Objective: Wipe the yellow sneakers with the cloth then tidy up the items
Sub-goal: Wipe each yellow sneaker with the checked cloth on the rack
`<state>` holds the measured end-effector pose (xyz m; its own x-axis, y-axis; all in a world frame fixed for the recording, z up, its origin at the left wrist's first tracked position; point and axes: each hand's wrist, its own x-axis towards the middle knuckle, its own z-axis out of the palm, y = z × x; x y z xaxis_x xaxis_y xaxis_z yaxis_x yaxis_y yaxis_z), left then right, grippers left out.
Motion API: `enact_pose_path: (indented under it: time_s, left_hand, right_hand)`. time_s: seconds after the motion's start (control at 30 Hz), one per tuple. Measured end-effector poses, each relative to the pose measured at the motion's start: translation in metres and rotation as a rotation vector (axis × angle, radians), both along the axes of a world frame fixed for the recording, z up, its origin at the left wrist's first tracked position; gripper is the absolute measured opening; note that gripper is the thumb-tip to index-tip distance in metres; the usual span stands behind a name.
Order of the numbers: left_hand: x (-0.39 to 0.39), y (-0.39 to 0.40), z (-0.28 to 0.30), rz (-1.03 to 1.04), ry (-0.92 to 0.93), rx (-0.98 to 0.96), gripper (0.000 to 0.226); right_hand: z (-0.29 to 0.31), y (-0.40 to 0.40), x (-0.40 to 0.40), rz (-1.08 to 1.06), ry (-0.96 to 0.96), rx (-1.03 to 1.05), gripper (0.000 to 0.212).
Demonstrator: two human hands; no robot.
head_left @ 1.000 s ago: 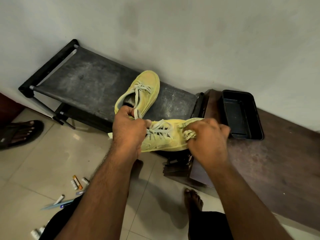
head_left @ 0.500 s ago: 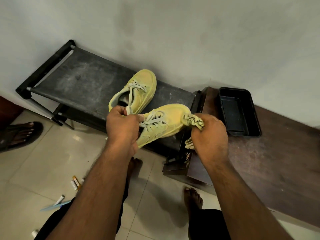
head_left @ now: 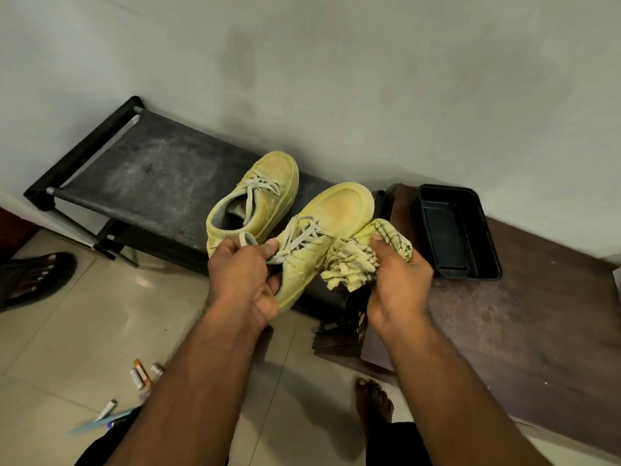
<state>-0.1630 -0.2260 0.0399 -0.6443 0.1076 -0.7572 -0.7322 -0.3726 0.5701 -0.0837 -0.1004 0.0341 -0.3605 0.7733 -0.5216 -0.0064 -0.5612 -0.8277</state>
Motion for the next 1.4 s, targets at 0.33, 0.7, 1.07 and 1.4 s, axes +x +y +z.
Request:
enact_pose_path:
  time_s: [0.33, 0.7, 1.07, 1.4]
  left_hand:
    - [0.001, 0.002, 0.003, 0.028, 0.077, -0.041, 0.023]
    - [0.003, 0.006, 0.003, -0.06, 0.124, -0.066, 0.023]
    - [0.008, 0.009, -0.001, -0.208, 0.168, -0.116, 0.02]
    - [0.023, 0.007, -0.017, -0.357, 0.409, -0.355, 0.041]
  right_hand:
    - [-0.005, -0.023, 0.007, 0.235, -0.072, -0.024, 0.017]
    - [-0.013, -0.021, 0.013, 0.292, -0.112, 0.123, 0.013]
    - [-0.005, 0.006, 0.022, 0.284, -0.186, 0.224, 0.011]
    - [-0.007, 0.046, 0.02, 0.237, -0.318, 0.538, 0.024]
